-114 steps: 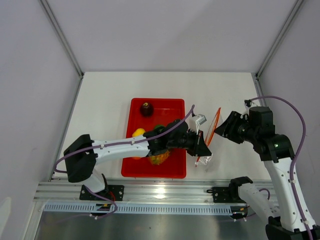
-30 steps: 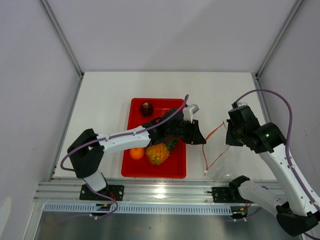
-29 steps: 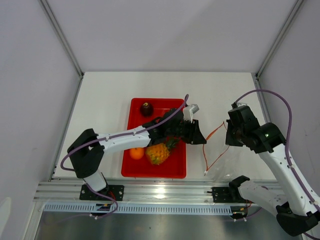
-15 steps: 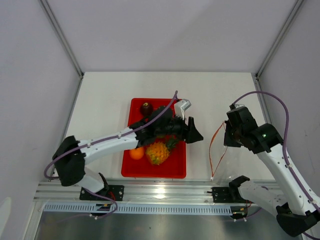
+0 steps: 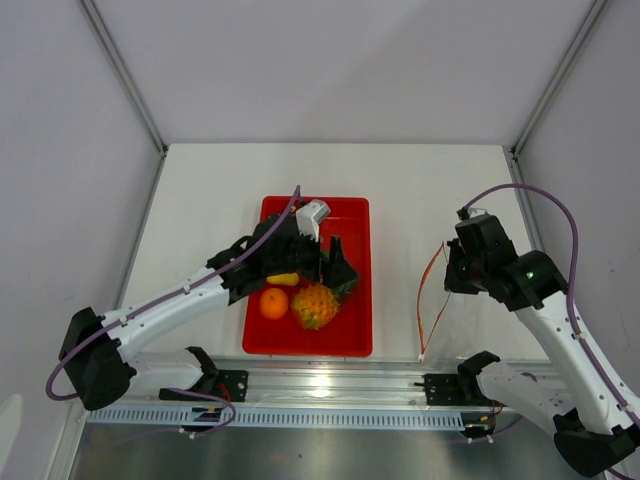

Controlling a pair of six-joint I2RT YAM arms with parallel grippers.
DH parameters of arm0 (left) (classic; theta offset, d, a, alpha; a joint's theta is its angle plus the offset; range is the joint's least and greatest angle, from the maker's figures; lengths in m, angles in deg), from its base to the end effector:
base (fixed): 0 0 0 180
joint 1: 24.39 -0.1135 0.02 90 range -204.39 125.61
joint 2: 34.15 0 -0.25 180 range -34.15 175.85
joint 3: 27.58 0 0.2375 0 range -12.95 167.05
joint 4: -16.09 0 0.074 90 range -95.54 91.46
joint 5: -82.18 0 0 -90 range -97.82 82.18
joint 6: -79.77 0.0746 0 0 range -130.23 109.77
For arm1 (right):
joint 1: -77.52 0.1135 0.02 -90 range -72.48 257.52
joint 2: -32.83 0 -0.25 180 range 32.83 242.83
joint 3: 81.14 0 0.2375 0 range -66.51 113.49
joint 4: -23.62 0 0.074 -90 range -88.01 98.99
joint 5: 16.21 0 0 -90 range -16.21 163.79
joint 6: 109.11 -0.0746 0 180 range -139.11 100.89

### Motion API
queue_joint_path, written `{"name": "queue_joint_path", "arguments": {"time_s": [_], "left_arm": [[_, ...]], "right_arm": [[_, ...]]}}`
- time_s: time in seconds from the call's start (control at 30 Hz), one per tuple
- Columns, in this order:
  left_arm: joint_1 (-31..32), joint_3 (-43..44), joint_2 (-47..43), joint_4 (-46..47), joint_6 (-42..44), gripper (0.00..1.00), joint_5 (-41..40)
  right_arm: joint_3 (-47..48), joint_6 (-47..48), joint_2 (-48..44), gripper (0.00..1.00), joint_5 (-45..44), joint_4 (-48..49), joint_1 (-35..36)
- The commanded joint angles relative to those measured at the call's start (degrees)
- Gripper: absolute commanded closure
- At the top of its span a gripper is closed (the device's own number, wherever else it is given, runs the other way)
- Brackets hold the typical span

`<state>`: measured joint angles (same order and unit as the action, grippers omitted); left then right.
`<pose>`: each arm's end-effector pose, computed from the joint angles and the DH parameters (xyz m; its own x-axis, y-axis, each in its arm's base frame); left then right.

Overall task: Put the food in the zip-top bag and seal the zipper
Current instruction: Pick up the fake fruit from the bin.

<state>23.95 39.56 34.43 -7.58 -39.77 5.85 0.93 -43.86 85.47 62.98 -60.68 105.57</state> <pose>0.1854 -0.2349 0.2781 -0.6734 0.0362 -0.7383 0.6163 0.5791 -0.5337 0.1477 0.0628 0.3085 -0.8090 0.0349 -0.5868 -0.0308 0.9943 0.1016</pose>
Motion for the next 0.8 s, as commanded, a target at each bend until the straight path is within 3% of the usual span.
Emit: {"name": "queue_joint_path", "arguments": {"time_s": [0.0, 0.13, 0.23, 0.43, 0.77], "left_arm": [[-2.72, -0.57, -0.2, -7.63, 4.56, 0.01, 4.09], [-2.63, 1.98, 2.78, -13.45, 8.0, 0.05, -2.32], [-2.63, 3.56, 6.38, -15.21, 9.15, 0.16, -3.91], [-2.2, 5.05, 12.71, -13.55, 9.32, 0.25, -1.54], [0.79, 15.6, 25.01, -17.15, 12.05, 0.26, -5.32]], "right_arm": [[-0.73, 0.41, -0.17, 1.0, 2.81, 3.31, 0.07], [-0.91, 0.41, -0.35, 1.0, 2.9, 3.57, 0.25], [-0.99, 0.67, -0.79, 1.0, 2.72, 3.4, 0.33], [-1.52, 0.5, -1.05, 1.0, 2.9, 3.66, 0.25], [-3.89, 0.5, -1.23, 1.0, 3.78, 4.89, 0.34]]}}
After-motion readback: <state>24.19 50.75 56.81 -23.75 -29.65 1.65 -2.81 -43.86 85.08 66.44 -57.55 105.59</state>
